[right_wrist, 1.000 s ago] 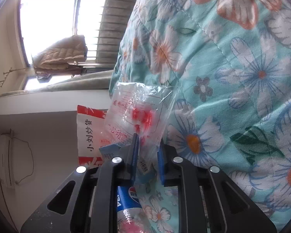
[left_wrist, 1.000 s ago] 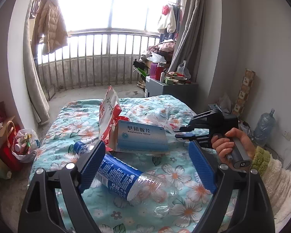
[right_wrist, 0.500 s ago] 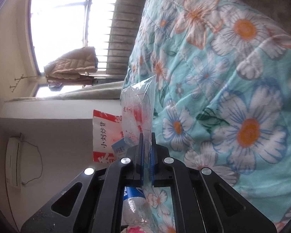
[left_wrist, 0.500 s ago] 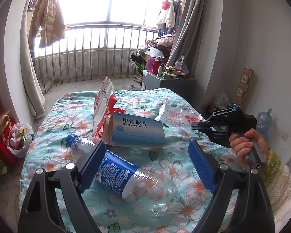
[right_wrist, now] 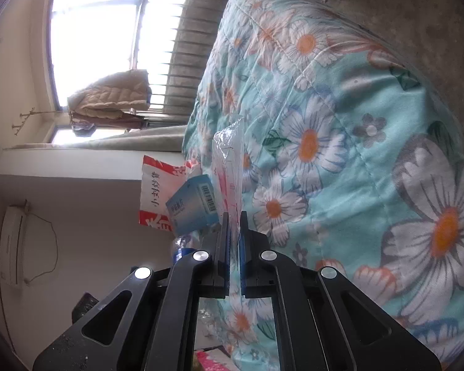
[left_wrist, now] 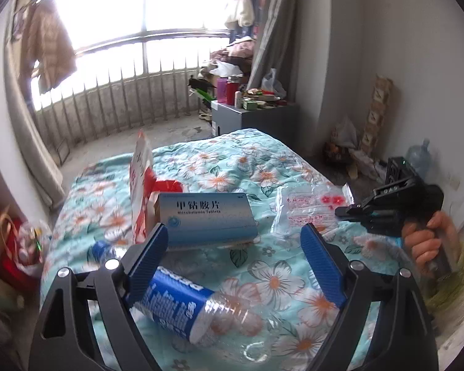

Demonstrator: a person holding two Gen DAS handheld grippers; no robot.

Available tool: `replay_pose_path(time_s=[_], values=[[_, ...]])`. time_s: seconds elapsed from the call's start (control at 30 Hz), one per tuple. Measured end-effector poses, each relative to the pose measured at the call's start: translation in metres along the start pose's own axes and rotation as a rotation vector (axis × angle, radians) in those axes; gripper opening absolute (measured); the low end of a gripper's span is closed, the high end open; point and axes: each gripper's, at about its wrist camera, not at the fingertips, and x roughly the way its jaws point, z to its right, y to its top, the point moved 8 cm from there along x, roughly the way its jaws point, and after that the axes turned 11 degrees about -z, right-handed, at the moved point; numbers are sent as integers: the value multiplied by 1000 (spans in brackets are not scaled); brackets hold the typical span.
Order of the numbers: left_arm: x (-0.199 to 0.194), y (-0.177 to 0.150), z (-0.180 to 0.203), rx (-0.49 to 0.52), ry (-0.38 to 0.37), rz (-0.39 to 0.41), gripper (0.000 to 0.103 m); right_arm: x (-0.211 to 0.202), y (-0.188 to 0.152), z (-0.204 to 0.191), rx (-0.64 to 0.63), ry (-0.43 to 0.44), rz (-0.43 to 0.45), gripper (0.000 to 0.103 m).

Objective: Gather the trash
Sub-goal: 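Grasp the blue Mecobalamin medicine box with the left gripper while the right gripper holds the clear bag, then lift the medicine box with the left gripper while the right gripper carries the clear bag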

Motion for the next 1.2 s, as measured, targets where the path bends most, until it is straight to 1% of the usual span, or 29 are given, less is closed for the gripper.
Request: replay_pose_path(time_s=[0.1, 0.13, 0.17, 0.2, 0.27, 0.37, 0.47, 0.57, 0.63, 0.77, 0.87, 0.9, 0.97, 1.07, 1.1, 1.2], values=[[21, 12, 11, 212, 32, -58, 86, -9, -3, 1, -8, 4, 5, 3], [31, 15, 14, 296, 51, -85, 88, -11, -3, 1, -10, 4, 10, 3], [41, 17, 16, 368, 65, -109, 94, -13, -4, 2, -11, 5, 14, 3], [50, 18, 19, 436, 74, -131, 97, -15, -4, 2, -12, 8, 17, 3], [71, 20, 24, 564, 66, -192, 98, -15, -2, 1, -11, 13, 23, 3], [102, 19, 28, 674, 53, -303, 98, -16, -2, 2, -8, 17, 26, 3], [126, 17, 32, 774, 69, -368, 98, -13, -1, 3, -5, 22, 25, 3], [146, 18, 35, 828, 98, -413, 98, -13, -2, 4, -7, 24, 22, 3], [160, 19, 33, 837, 117, -446, 98, -13, -3, 4, -8, 24, 21, 3], [181, 14, 31, 861, 121, -498, 98, -12, -3, 8, 0, 20, 16, 3], [196, 9, 24, 893, 153, -544, 98, -11, -4, 6, -2, 21, 19, 4], [201, 7, 21, 894, 162, -564, 98, -11, -4, 6, -3, 21, 19, 4], [207, 6, 19, 872, 149, -591, 98, -11, -5, 5, -7, 17, 23, 4], [209, 8, 18, 850, 144, -601, 96, -11, -8, 4, -10, 17, 21, 4], [207, 9, 19, 855, 136, -598, 90, -12, -8, 4, -12, 14, 21, 4], [204, 10, 24, 887, 150, -588, 86, -15, -10, 3, -17, 14, 27, 4]])
